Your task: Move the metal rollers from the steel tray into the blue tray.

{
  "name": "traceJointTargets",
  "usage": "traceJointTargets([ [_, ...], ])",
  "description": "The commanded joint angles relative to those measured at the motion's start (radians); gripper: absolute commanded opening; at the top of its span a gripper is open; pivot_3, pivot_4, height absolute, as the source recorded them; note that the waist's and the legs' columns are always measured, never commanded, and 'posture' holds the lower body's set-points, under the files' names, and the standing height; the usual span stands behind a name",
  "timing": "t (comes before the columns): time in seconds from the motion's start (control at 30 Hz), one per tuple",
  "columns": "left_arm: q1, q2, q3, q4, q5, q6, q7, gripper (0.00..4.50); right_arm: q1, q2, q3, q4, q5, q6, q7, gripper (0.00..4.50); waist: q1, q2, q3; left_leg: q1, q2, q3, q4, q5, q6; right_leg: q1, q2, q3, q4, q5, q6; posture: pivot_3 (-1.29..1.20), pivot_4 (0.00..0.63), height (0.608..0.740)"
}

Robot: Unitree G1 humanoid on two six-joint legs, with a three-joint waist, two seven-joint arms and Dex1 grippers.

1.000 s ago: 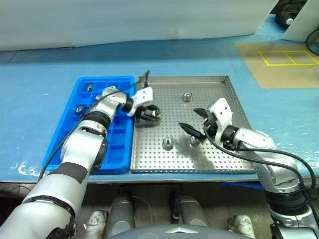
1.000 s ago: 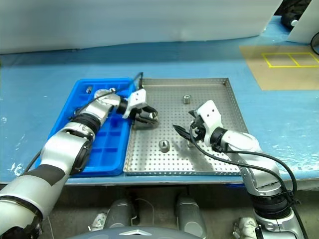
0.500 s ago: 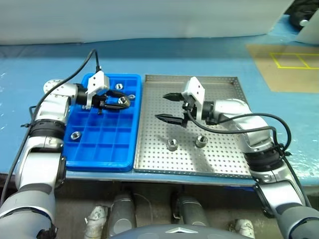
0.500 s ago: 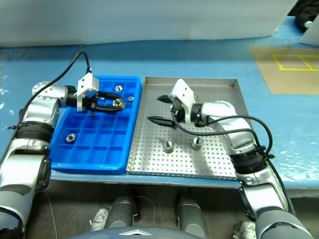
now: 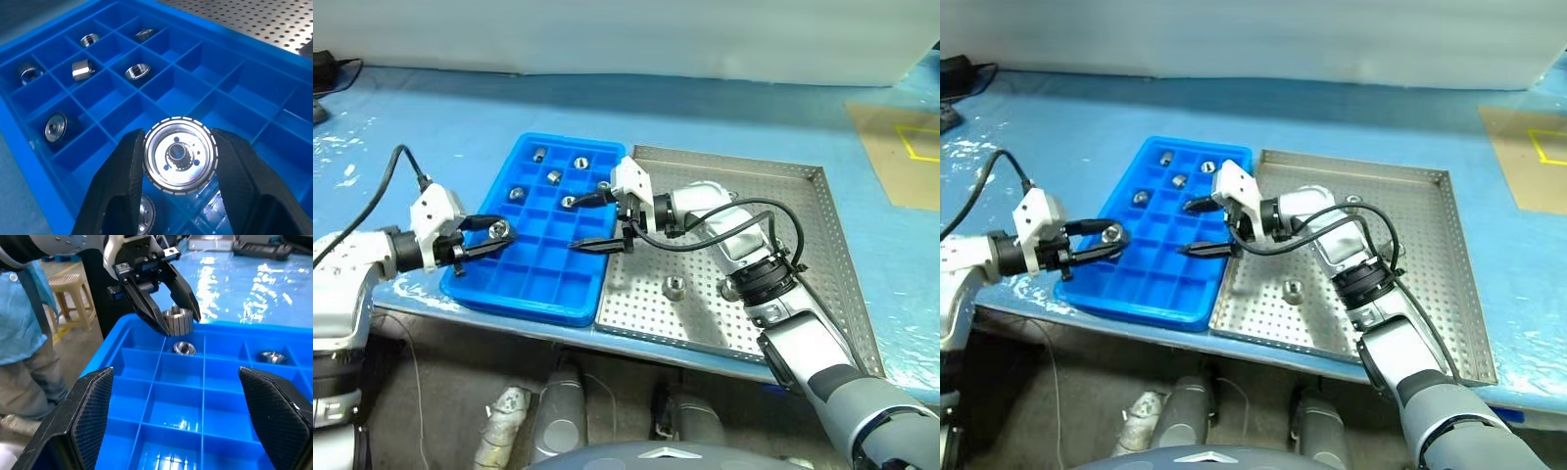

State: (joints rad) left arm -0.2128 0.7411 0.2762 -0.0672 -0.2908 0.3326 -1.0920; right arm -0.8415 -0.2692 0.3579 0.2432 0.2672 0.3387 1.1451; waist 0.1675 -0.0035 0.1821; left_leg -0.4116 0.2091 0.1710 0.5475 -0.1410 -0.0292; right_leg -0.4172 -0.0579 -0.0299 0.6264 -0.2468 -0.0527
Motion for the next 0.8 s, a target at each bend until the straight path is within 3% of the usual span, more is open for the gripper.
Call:
traceJointTargets([
  [0.03,-0.064,-0.029,0.009,0.006,-0.012,-0.038,0.092,1.79,0.004,-0.004,-0.025,-0.024,0.000,-0.013,0.005,4.22,0.010,0.000,0.000,0.000,0.000,0.000,0.001,0.000,0.000,0.000,0.000,0.000,0.000,0.000,0.000,0.28,0.150,0.740],
  [0.23,-0.193,-0.095,-0.071,0.200,0.047,-0.133,0.175,1.79,0.042,-0.029,-0.036,-0.077,-0.009,0.010,-0.018,4.22,0.009,0.000,0.000,0.001,-0.001,-0.001,0.008,0.002,-0.004,0.000,0.000,0.002,0.008,0.000,0.000,0.21,0.150,0.740],
  [0.57,-0.326,-0.135,-0.179,0.487,0.108,-0.264,0.171,1.79,0.111,-0.074,-0.065,-0.184,-0.009,0.074,-0.081,4.22,-0.017,-0.001,0.000,0.001,-0.001,-0.001,0.014,0.003,-0.005,-0.002,0.001,0.004,0.015,0.000,0.001,0.12,0.150,0.740],
  [0.8,-0.330,-0.149,-0.211,0.519,0.103,-0.283,0.120,1.79,0.135,-0.079,-0.073,-0.214,-0.004,0.093,-0.115,4.22,-0.020,-0.001,0.000,0.001,0.000,-0.001,0.014,0.003,-0.005,-0.002,0.001,0.004,0.015,0.001,0.002,0.10,0.150,0.740],
])
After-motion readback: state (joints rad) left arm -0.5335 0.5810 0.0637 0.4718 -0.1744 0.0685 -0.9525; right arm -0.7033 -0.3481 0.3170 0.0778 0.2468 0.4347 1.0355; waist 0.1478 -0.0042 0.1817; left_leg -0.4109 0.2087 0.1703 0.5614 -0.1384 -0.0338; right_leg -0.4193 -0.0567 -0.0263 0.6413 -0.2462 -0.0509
